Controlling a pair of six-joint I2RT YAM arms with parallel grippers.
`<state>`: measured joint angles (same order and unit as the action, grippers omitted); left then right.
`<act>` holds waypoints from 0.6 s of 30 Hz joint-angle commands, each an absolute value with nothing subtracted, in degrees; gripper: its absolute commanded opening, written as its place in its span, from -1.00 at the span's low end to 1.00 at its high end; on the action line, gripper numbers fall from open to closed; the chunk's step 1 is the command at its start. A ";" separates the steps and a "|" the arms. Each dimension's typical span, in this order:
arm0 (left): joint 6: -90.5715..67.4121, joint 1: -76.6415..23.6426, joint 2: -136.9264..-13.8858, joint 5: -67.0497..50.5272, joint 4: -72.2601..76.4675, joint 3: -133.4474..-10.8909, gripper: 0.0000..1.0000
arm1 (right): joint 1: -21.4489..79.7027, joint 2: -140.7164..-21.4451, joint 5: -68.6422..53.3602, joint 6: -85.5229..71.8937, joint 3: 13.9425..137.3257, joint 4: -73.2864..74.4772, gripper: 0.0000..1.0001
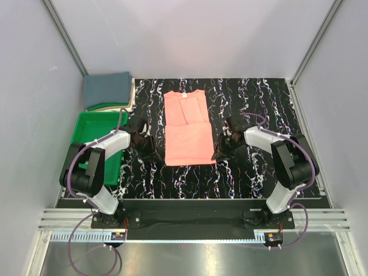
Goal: Fold and stack the t-shirts
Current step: Fold the tshirt
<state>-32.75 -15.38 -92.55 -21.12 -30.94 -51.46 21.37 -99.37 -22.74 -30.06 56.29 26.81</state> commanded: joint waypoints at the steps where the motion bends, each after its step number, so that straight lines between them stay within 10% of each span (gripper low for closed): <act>1: -32.60 -15.21 -88.77 -20.48 -31.11 -51.24 -0.21 | 21.36 -95.19 -20.04 -34.26 54.68 26.63 -0.27; 18: -44.38 -17.22 -88.68 -26.99 -11.87 -40.08 0.10 | 21.36 -92.11 -23.12 -50.18 42.72 10.90 0.00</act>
